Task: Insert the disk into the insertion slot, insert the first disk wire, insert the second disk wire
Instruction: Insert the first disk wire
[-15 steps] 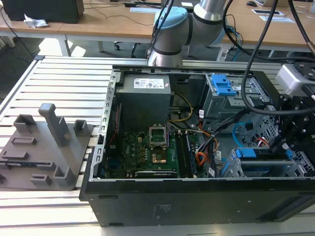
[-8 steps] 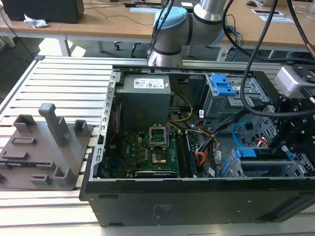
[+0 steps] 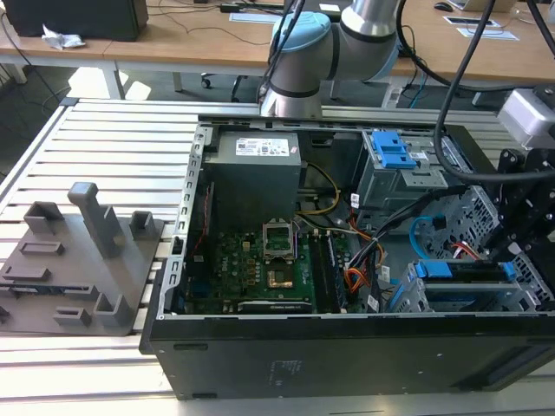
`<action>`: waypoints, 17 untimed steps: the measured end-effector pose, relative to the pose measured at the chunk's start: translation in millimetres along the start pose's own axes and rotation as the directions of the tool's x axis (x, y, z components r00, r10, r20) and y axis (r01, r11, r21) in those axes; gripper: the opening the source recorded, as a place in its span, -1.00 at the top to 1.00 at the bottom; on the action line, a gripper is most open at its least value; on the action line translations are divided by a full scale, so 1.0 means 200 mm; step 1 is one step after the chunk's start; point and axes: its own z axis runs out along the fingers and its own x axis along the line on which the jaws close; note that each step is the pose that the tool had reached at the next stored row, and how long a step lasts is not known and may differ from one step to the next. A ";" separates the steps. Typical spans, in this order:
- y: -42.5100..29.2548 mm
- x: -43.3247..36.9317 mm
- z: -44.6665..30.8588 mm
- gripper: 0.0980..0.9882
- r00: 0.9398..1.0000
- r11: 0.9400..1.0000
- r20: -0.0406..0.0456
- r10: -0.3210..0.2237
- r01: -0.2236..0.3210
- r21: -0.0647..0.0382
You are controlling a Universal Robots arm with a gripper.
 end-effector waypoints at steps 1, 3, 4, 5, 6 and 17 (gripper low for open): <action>0.000 -0.003 -0.002 0.71 1.000 1.000 0.000 0.000 0.000 0.000; 0.002 -0.007 -0.003 0.98 1.000 1.000 0.000 0.000 0.000 0.000; 0.005 -0.009 -0.003 0.98 1.000 1.000 0.000 0.000 0.000 0.000; 0.016 -0.011 -0.002 0.98 1.000 1.000 0.000 0.000 0.000 0.000; 0.036 -0.012 -0.002 0.98 1.000 1.000 0.000 0.000 0.000 0.000; 0.133 -0.011 0.000 0.98 1.000 1.000 0.000 0.000 0.000 0.004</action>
